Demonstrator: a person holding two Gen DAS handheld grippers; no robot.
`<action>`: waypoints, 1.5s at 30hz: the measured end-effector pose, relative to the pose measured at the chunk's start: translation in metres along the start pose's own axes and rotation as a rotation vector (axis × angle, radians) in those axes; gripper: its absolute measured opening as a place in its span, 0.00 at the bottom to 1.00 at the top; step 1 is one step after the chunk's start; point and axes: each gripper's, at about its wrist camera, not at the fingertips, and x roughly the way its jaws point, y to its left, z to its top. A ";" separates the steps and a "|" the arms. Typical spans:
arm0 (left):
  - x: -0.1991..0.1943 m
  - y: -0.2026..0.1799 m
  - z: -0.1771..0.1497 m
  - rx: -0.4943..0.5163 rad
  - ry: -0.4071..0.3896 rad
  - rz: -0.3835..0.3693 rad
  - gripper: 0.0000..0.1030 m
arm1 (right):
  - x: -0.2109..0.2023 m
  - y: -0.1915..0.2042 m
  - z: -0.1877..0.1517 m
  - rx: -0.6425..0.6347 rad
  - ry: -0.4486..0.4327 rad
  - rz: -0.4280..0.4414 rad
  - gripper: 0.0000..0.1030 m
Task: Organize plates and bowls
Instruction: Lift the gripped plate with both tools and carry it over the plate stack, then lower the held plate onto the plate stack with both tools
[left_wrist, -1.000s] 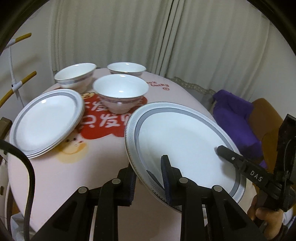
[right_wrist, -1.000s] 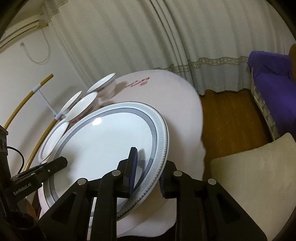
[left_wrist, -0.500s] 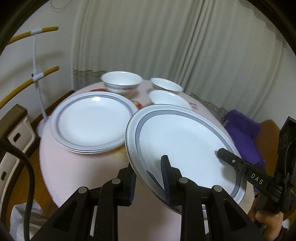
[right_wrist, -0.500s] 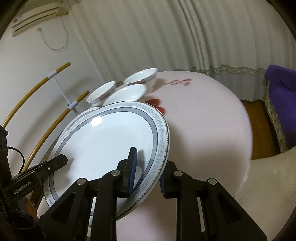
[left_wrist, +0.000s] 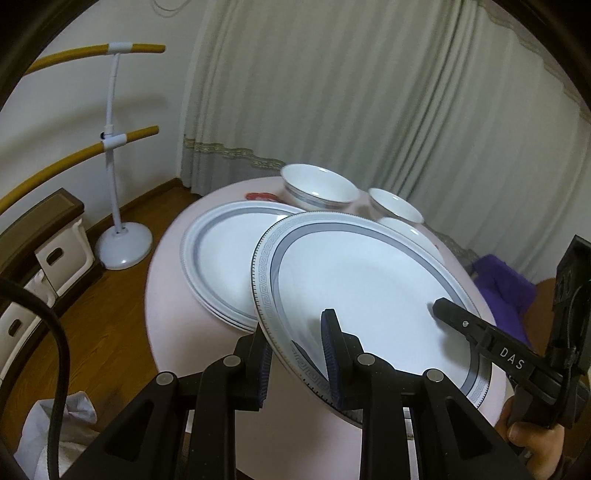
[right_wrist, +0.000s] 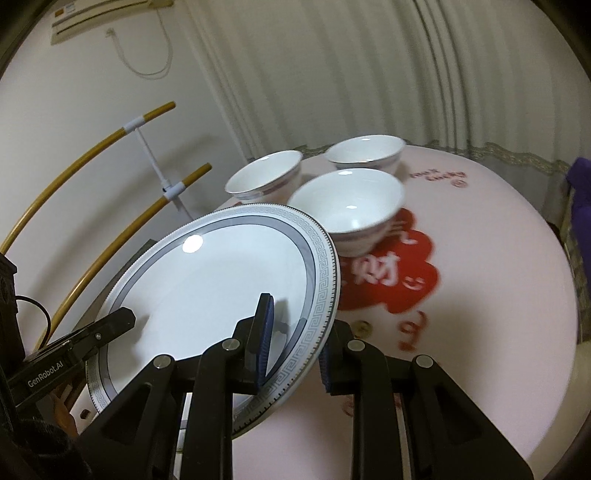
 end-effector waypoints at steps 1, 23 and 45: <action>-0.002 0.005 0.000 -0.007 -0.001 0.006 0.21 | 0.004 0.004 0.002 -0.004 0.003 0.004 0.21; 0.054 0.035 0.033 -0.070 0.032 0.075 0.22 | 0.088 0.036 0.025 -0.057 0.101 0.034 0.21; 0.076 0.051 0.043 -0.093 0.063 0.059 0.23 | 0.096 0.045 0.031 -0.099 0.094 -0.056 0.22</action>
